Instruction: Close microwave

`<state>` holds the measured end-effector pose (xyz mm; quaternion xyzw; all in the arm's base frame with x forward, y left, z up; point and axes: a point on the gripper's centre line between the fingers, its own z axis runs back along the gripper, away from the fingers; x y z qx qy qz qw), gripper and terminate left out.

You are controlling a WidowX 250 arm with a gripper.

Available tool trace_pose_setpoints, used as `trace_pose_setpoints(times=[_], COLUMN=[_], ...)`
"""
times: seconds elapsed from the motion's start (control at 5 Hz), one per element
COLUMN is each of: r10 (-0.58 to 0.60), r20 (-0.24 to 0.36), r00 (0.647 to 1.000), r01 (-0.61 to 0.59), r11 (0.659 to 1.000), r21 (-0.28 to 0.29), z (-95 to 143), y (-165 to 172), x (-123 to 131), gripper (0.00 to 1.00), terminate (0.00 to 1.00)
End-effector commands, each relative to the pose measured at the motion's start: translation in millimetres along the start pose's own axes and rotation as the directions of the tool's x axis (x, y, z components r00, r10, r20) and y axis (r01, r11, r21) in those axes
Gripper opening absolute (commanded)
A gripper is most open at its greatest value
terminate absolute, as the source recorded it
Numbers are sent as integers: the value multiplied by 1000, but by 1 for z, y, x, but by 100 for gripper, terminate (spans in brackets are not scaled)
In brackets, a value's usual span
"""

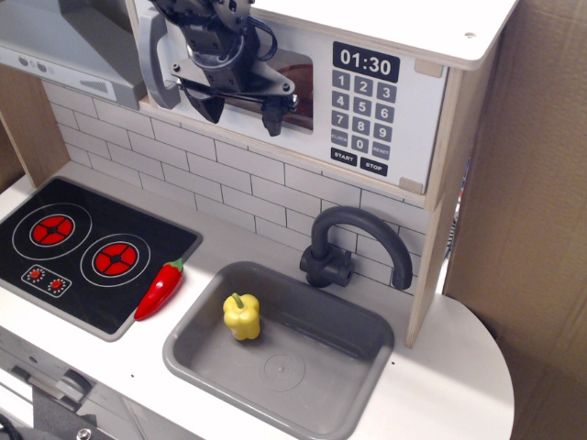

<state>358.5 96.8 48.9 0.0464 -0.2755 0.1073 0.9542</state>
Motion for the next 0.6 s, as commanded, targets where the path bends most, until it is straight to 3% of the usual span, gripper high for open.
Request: trace_pose_setpoints(times=[0.0, 0.2, 0.4], r10=[12, 12, 12], r20=[94, 94, 94], r00=[995, 995, 995], r01=[-12, -12, -12], r11=[1000, 1000, 1000], r21=[-3, -3, -3], z=[20, 20, 20], y=[-6, -6, -6], x=[21, 21, 21], gripper=[100, 100, 100], terminate=[0, 0, 100])
